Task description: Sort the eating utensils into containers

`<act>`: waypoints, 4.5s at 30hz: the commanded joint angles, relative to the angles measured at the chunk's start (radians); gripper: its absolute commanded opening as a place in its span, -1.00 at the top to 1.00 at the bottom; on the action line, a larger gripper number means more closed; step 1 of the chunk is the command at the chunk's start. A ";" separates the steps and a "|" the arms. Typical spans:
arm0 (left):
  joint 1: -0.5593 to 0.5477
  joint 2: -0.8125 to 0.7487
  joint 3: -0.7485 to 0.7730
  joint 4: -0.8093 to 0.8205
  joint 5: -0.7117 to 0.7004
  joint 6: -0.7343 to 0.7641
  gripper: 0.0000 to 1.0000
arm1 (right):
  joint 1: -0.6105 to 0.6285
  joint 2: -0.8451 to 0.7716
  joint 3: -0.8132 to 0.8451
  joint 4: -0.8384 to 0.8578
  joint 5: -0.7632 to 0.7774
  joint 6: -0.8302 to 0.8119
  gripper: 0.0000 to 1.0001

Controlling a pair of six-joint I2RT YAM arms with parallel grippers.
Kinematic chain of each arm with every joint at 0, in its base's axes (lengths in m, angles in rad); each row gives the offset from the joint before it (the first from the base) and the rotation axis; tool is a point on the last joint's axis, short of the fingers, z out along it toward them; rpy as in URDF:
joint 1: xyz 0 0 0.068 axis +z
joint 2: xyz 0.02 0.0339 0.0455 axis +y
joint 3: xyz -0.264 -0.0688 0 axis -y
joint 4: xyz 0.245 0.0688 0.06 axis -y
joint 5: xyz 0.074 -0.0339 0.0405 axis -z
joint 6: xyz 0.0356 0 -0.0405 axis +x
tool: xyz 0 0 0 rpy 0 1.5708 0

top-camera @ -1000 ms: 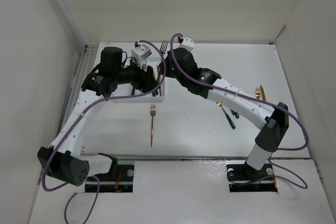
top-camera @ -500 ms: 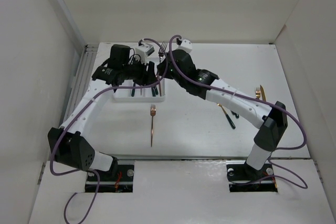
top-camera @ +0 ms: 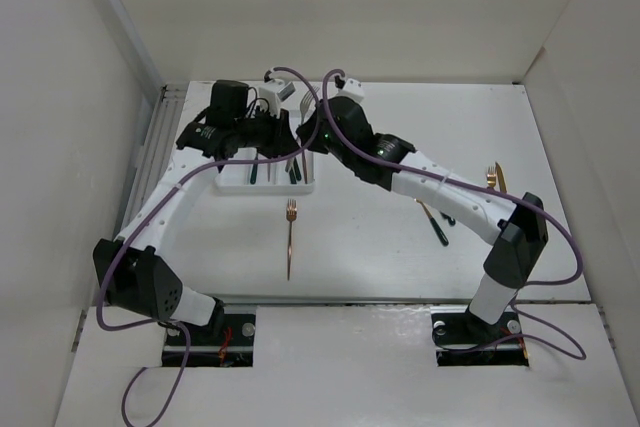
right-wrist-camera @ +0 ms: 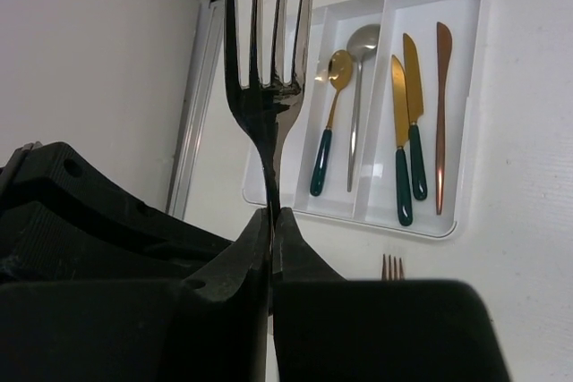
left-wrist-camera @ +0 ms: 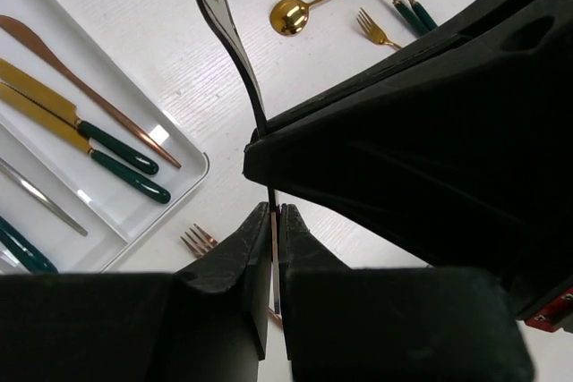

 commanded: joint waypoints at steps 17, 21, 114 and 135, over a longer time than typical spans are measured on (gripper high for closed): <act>0.264 0.206 0.005 0.123 -0.469 -0.014 1.00 | -0.190 -0.003 0.005 0.059 -0.152 -0.149 -0.52; 0.325 0.324 0.039 0.145 -0.469 -0.003 1.00 | -0.212 0.048 0.044 0.040 -0.152 -0.192 -0.52; -0.241 0.252 -0.040 -0.168 -0.231 0.074 1.00 | -0.080 -0.703 -0.518 -0.187 0.152 0.028 -0.65; 0.299 0.596 0.554 -0.216 -0.421 0.043 1.00 | -0.654 0.018 -0.034 -0.104 -0.450 -0.293 -0.67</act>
